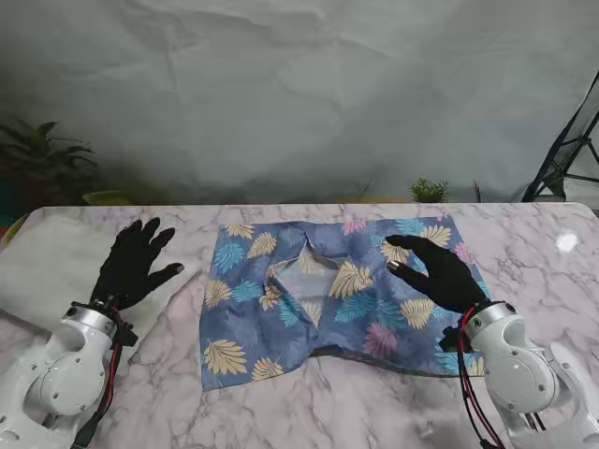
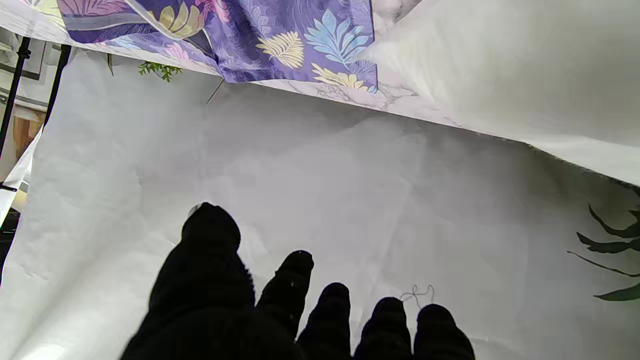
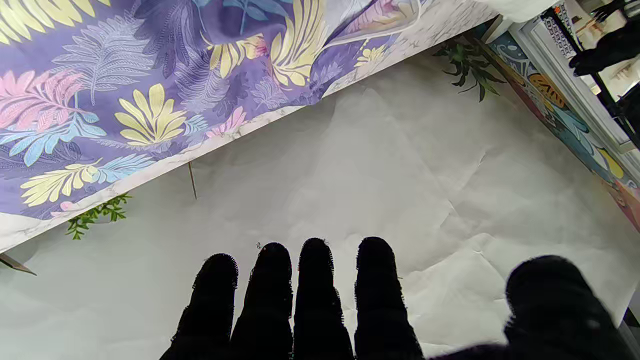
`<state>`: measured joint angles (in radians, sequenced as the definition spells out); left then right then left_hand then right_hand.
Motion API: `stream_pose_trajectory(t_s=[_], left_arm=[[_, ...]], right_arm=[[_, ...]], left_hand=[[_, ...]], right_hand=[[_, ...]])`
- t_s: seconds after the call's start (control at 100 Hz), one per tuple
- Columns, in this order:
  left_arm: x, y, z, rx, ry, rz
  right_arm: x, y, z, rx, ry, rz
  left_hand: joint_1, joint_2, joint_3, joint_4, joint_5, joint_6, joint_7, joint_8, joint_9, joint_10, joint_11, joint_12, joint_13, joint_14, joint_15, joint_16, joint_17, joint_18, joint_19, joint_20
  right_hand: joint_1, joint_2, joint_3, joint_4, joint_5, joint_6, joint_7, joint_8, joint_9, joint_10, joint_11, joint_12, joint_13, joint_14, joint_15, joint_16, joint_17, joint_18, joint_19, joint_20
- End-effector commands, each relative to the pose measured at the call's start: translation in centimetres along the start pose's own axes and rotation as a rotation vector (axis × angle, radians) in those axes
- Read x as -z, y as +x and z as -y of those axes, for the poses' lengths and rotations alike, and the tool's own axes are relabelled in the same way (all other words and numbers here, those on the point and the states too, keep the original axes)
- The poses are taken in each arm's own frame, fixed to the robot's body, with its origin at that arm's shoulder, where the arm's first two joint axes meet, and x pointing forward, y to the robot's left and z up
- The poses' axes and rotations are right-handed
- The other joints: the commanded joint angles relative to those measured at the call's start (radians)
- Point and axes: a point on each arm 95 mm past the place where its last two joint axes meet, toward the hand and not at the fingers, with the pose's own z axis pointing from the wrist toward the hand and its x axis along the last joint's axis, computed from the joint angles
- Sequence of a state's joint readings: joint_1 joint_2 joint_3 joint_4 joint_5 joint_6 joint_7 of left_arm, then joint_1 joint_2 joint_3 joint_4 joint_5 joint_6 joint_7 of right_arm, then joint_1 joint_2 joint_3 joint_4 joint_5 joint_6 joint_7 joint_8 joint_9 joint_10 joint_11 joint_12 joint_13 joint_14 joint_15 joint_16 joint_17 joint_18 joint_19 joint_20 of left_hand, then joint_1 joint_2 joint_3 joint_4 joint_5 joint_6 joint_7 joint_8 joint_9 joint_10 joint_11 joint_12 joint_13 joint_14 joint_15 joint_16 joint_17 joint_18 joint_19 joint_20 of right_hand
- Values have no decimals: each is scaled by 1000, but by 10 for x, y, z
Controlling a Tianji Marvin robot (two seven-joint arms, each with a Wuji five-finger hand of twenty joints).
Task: Put a pillowcase on a pillow
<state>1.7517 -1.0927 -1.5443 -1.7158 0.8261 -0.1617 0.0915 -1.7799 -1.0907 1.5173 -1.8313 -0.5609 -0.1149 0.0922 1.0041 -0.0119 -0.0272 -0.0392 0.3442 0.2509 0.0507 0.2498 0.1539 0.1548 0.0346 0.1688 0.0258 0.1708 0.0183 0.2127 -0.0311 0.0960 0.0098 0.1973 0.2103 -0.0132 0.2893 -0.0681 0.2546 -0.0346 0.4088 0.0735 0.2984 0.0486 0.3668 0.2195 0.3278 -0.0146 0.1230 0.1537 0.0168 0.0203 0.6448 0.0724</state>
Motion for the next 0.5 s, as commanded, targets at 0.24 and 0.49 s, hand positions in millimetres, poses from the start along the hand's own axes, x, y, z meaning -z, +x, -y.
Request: stream_pose_trajectory(t_s=[0.24,0.49], left_arm=[[0,6,-1,-1,-23,-19],[0,6,-1,3,-26,-23]], right_arm=[[0,0,3,-1,9,-8],[1,5,3,7,29,-3]], left_hand=[[17,30,-4,19,2,-10,-1,6,14,8,-37,8,-3,0,-4,6,-16,10,5,20],[15,30,-4,19,3,-11,-1,7,14,8,-39,10,-3,2,-4,6,-16,12,4,21]], right_hand=[[-2,8,-9,13,23,-16,8,7,15,-12,10,6,21,-9,-11,-26,0,-17,12,-10],[-5,3,-10,13,15,-38,10,14,15,-26,2,3,43,78,0,-20,17,94,42,5]])
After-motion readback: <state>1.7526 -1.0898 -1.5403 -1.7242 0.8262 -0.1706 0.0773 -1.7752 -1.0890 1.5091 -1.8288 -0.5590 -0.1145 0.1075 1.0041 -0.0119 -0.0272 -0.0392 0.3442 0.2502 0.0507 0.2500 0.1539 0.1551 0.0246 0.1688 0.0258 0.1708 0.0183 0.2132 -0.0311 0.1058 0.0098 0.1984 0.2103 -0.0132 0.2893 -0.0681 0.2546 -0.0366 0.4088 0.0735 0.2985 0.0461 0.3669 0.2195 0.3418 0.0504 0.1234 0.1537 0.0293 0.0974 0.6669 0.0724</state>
